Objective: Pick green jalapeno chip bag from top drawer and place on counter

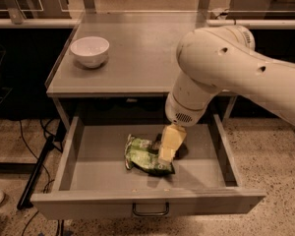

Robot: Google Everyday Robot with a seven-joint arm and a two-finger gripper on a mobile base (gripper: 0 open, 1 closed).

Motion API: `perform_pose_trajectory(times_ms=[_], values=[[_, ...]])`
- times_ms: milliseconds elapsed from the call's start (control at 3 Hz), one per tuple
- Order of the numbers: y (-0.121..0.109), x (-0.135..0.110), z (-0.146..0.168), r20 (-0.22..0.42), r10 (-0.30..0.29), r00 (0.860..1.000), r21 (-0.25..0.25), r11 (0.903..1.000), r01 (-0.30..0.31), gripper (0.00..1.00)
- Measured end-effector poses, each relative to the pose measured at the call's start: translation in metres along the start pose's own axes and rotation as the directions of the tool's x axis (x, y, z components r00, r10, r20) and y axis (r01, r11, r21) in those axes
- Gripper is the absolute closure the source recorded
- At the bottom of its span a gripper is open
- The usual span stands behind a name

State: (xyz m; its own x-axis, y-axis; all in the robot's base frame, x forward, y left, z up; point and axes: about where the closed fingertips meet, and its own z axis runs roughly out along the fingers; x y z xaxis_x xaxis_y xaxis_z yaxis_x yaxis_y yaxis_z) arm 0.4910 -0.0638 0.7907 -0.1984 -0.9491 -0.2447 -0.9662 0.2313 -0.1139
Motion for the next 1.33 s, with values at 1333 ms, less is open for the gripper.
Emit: perform_pose_trajectory(times_ms=[1333], values=[[-0.011,-0.009,0.079,0.104,-0.005,0.995,-0.064,0.9979,0.012,0.00]])
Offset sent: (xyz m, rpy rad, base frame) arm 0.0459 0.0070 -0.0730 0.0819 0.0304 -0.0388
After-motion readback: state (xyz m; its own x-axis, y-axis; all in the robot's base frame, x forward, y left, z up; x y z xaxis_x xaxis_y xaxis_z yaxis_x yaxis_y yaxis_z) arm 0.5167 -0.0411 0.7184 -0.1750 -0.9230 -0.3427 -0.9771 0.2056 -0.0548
